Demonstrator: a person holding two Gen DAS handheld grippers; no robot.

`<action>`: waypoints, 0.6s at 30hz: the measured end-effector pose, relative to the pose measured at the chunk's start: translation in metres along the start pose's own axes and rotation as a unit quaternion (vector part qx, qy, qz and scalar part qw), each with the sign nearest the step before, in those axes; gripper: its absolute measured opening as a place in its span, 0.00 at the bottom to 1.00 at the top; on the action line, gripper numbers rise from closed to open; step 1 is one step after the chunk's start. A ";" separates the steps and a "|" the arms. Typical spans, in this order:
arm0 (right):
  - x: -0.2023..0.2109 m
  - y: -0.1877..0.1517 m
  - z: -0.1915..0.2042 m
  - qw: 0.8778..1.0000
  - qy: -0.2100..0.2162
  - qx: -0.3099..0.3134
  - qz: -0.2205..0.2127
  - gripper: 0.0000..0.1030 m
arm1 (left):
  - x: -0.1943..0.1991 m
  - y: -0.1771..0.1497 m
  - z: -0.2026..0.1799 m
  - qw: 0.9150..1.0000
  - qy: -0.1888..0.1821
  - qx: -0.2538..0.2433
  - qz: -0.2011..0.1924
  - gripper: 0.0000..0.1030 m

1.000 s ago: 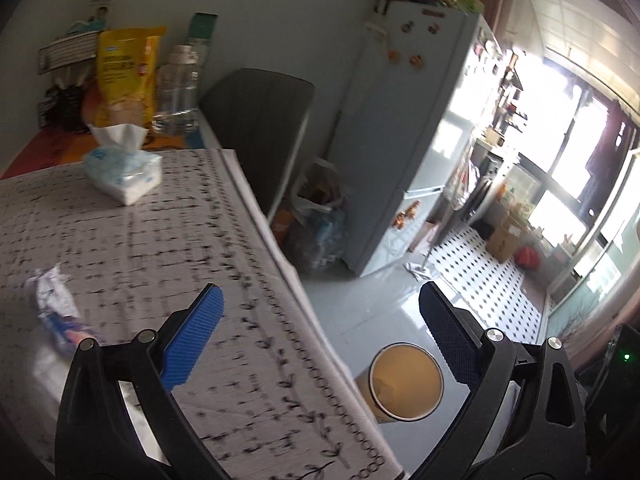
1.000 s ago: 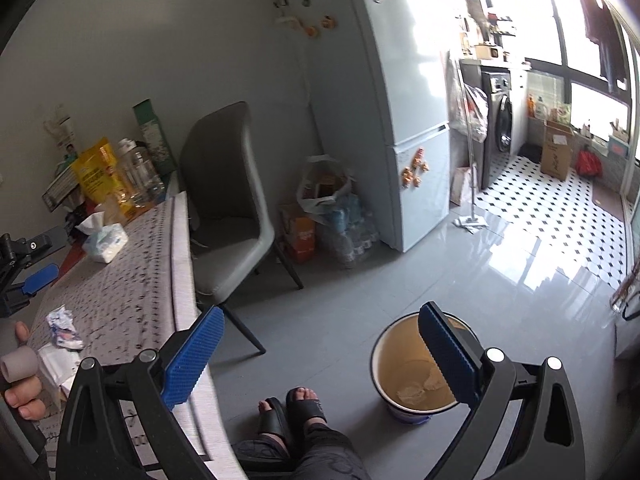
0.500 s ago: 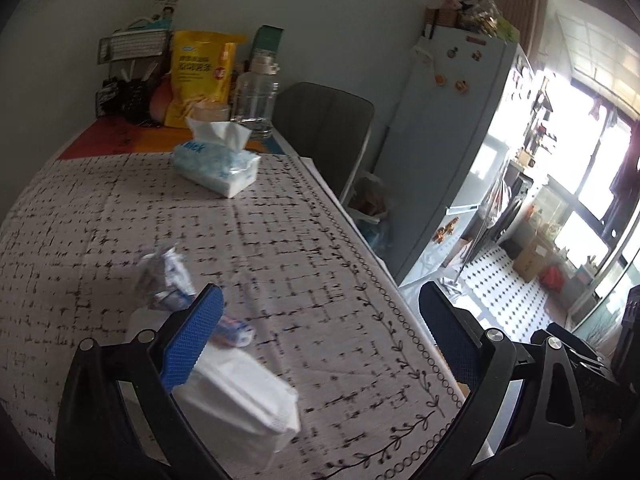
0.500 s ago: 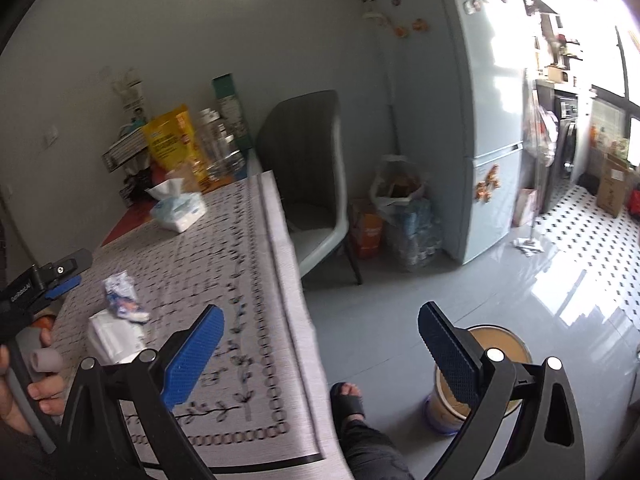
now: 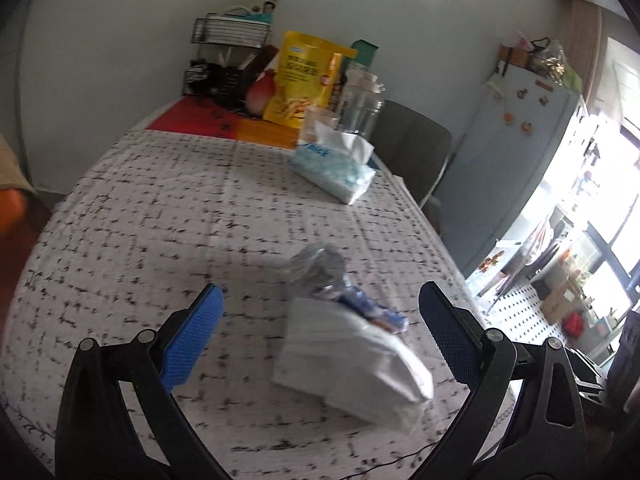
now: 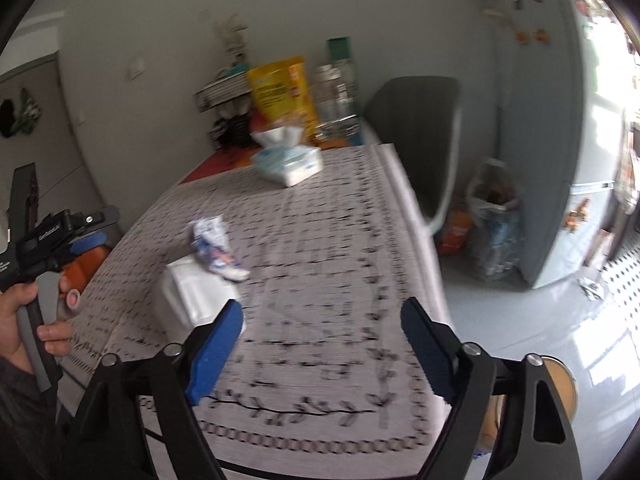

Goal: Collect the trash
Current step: 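Grasp the white face mask with the right gripper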

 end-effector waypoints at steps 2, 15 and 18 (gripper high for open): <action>-0.008 0.001 0.011 1.000 0.014 0.014 0.008 0.71 | 0.002 -0.004 0.007 1.000 0.008 0.002 0.001 0.94; -0.065 0.021 0.102 0.987 0.072 0.135 0.054 0.62 | 0.000 -0.025 0.047 0.999 0.028 0.044 0.016 0.94; -0.080 0.021 0.113 0.983 0.069 0.151 0.074 0.61 | 0.000 -0.027 0.052 0.998 0.027 0.049 0.016 0.94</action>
Point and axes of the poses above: each gripper's, at about its wrist camera, not at the fingertips, and x roughly against the way its jaws point, z to its left, y to its top, the point moved 2 cm from there along -x, roughly the way its jaws point, and after that the axes turned 9 degrees about z, right-handed, at the moved point
